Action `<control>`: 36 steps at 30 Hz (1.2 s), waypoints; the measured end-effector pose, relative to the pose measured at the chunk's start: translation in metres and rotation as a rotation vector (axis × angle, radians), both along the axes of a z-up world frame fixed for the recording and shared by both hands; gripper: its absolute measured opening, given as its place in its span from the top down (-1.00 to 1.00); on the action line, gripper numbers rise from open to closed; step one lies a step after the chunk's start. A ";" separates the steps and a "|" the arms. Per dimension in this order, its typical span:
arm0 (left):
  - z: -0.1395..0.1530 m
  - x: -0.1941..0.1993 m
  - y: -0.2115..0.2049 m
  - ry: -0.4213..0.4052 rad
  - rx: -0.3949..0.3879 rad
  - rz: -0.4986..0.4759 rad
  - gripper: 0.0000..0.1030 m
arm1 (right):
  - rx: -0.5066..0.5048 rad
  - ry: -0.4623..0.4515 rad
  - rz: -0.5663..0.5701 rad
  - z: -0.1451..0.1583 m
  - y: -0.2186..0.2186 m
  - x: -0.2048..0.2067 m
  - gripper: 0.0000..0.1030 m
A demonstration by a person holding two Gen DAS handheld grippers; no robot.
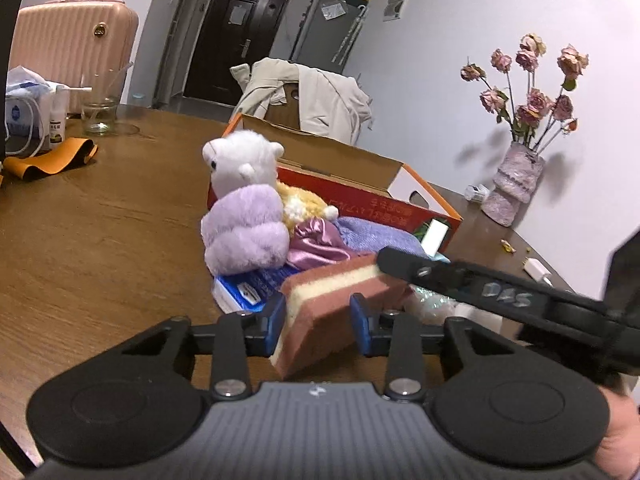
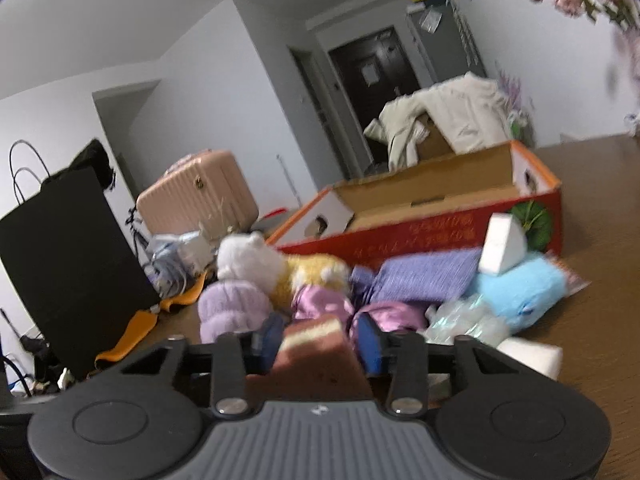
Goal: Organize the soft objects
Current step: 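Close both grippers on the pink-and-beige sponge block and lift it, then lower the sponge block into the cardboard box and open both grippers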
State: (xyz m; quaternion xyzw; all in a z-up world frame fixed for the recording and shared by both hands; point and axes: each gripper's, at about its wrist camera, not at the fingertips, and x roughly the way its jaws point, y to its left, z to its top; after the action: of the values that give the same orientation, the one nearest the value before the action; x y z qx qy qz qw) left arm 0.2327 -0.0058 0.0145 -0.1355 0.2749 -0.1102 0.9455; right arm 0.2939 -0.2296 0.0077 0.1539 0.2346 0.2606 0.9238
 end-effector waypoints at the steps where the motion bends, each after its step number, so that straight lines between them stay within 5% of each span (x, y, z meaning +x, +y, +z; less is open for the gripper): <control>1: 0.000 -0.004 0.000 -0.003 0.003 -0.007 0.34 | 0.012 0.004 0.005 -0.003 0.000 -0.004 0.39; 7: -0.002 -0.052 0.008 -0.020 -0.028 -0.158 0.01 | 0.007 0.034 0.024 -0.009 -0.015 -0.079 0.33; 11: -0.006 -0.073 0.012 -0.029 -0.044 -0.165 -0.30 | 0.052 0.083 -0.033 -0.020 -0.030 -0.116 -0.05; 17: -0.019 -0.064 0.009 0.031 -0.035 -0.122 -0.27 | 0.090 0.086 -0.039 -0.030 -0.025 -0.108 -0.05; 21: -0.033 -0.058 0.018 0.083 -0.106 -0.125 0.16 | 0.085 0.127 -0.053 -0.042 -0.019 -0.094 0.18; 22: -0.034 -0.058 0.021 0.084 -0.128 -0.126 0.19 | 0.115 0.125 -0.048 -0.044 -0.022 -0.094 0.33; 26: -0.031 -0.057 0.019 0.080 -0.123 -0.123 0.27 | 0.115 0.136 -0.048 -0.042 -0.020 -0.092 0.35; 31: 0.014 -0.041 0.017 -0.029 -0.147 -0.156 0.30 | 0.150 0.057 -0.063 -0.001 -0.031 -0.087 0.37; 36: 0.088 0.055 0.018 -0.082 -0.135 -0.172 0.30 | 0.218 0.026 -0.034 0.064 -0.041 0.005 0.37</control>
State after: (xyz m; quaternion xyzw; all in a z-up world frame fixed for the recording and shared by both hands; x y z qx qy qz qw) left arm 0.2872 0.0122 0.1022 -0.1700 0.2387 -0.2146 0.9317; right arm 0.2988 -0.2705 0.0718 0.2609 0.2142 0.2670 0.9027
